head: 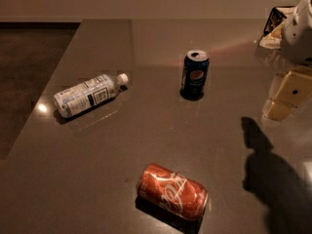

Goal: Place coke can upright

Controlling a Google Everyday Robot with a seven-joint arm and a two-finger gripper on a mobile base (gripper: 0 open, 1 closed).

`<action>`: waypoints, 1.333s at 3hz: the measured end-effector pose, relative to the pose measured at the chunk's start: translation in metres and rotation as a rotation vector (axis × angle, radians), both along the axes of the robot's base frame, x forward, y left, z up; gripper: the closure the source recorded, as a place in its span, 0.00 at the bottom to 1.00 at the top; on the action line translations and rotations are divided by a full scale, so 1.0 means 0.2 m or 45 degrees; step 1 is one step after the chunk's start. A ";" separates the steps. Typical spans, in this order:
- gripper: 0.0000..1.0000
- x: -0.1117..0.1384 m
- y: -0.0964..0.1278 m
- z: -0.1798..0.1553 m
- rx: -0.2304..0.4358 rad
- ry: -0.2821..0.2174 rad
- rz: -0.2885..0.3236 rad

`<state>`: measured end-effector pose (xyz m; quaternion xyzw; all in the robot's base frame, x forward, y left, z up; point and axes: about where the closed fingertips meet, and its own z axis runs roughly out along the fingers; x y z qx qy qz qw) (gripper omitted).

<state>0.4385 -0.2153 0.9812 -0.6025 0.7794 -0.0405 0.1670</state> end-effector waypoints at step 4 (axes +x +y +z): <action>0.00 -0.27 0.14 -0.09 0.071 0.090 -0.112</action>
Offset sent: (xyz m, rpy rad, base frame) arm -0.0355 0.0127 -0.0120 0.0361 0.0528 -0.0633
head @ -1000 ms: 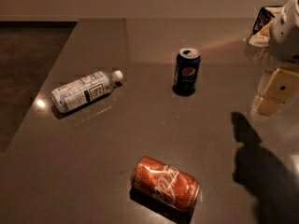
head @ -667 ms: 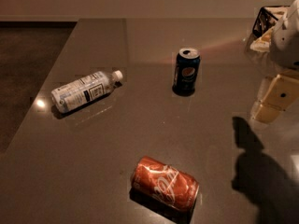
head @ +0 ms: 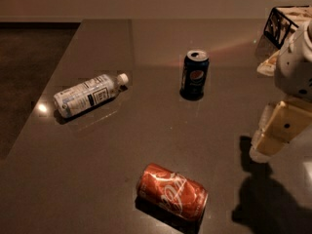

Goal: Place coke can upright

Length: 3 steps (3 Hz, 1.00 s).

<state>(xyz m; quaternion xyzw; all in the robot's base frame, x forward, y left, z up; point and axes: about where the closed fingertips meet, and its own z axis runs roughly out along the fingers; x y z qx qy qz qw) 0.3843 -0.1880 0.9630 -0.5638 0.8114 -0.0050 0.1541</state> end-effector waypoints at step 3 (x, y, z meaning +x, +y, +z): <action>0.00 -0.18 0.30 -0.24 0.004 0.201 0.089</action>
Offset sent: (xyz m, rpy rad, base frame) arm -0.0427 0.0608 -0.0623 0.0150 0.2217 0.0662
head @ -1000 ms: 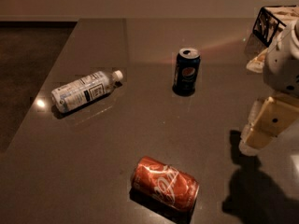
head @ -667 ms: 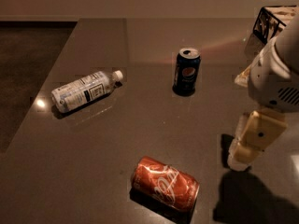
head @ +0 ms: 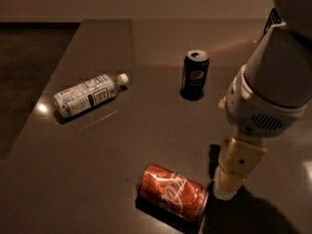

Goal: Place coke can upright

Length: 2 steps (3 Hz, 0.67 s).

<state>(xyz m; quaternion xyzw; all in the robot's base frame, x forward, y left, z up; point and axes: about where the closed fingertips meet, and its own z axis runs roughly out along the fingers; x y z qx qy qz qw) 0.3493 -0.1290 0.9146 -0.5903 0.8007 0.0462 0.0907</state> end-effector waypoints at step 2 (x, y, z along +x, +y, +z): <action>0.00 -0.01 0.02 0.01 -0.009 0.014 -0.025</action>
Offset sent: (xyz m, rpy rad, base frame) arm -0.0037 0.0030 -0.0032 -0.0208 0.0602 -0.0686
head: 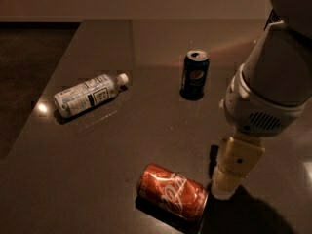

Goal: Place coke can upright

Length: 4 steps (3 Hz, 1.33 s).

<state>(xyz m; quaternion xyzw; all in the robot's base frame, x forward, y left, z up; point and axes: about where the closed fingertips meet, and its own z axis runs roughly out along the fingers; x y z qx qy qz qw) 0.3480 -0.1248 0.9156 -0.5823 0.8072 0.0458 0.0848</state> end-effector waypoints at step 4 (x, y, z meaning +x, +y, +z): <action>0.00 -0.17 0.23 -0.19 0.214 0.045 -0.015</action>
Offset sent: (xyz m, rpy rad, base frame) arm -0.0431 0.0323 -0.0304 0.2024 0.0844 -0.0404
